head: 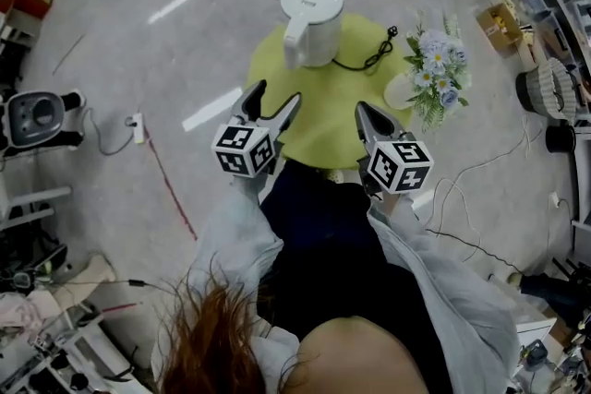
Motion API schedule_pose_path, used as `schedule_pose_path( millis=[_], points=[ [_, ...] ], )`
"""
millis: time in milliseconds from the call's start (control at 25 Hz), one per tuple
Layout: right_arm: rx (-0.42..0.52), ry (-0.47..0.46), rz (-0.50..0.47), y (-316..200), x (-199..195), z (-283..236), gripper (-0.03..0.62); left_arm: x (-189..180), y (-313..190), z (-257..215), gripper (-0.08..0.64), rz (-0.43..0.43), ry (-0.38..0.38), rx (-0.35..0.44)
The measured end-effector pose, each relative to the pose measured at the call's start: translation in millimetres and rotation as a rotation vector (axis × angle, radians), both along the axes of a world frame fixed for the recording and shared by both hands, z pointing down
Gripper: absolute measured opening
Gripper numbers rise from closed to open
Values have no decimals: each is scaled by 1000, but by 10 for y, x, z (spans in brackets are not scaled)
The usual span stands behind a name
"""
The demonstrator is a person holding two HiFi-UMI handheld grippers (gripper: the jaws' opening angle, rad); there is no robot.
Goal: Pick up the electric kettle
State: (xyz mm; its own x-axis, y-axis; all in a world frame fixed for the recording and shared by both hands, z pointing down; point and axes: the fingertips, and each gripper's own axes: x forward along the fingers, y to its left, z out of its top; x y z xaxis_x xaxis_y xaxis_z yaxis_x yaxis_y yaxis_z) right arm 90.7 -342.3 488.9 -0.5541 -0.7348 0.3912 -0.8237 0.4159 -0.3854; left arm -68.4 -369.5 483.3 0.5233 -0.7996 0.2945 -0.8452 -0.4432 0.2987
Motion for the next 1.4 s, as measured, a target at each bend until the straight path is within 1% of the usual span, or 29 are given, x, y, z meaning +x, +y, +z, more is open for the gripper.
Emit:
schedule_pose_path(
  millis=[80, 240, 440, 640, 760, 840, 960, 1080, 1160, 1240, 1320, 1400],
  points=[
    [-7, 1, 17, -35, -21, 3, 2, 25, -123, 8, 353, 32, -17, -18],
    [-17, 2, 40, -89, -110, -21, 2, 58, -347, 50, 351, 87, -62, -79],
    [-19, -2, 84, -183, -128, -59, 2, 154, -641, 52, 352, 135, -144, -102],
    [-28, -5, 131, -209, -92, -59, 2, 263, -806, 210, 365, 192, -231, -180],
    [-35, -6, 152, -228, -60, -33, 2, 300, -897, 316, 363, 217, -270, -220],
    [-40, -7, 164, -230, -43, -11, 2, 295, -947, 353, 353, 217, -278, -233],
    [-50, -11, 177, -229, -27, 4, 2, 263, -1007, 286, 313, 184, -255, -204],
    [-58, -9, 186, -235, -12, 35, 2, 271, -1060, 154, 273, 148, -238, -130],
    [-61, -7, 187, -244, -9, 55, 2, 286, -1091, 91, 240, 130, -239, -90],
    [-63, -7, 188, -253, -2, 68, 2, 326, -1110, 67, 215, 124, -237, -70],
    [-66, -8, 191, -255, -3, 73, 2, 359, -1120, 55, 173, 116, -238, -53],
    [-67, -6, 193, -248, -7, 71, 2, 362, -1128, 40, 166, 105, -253, -30]
  ],
)
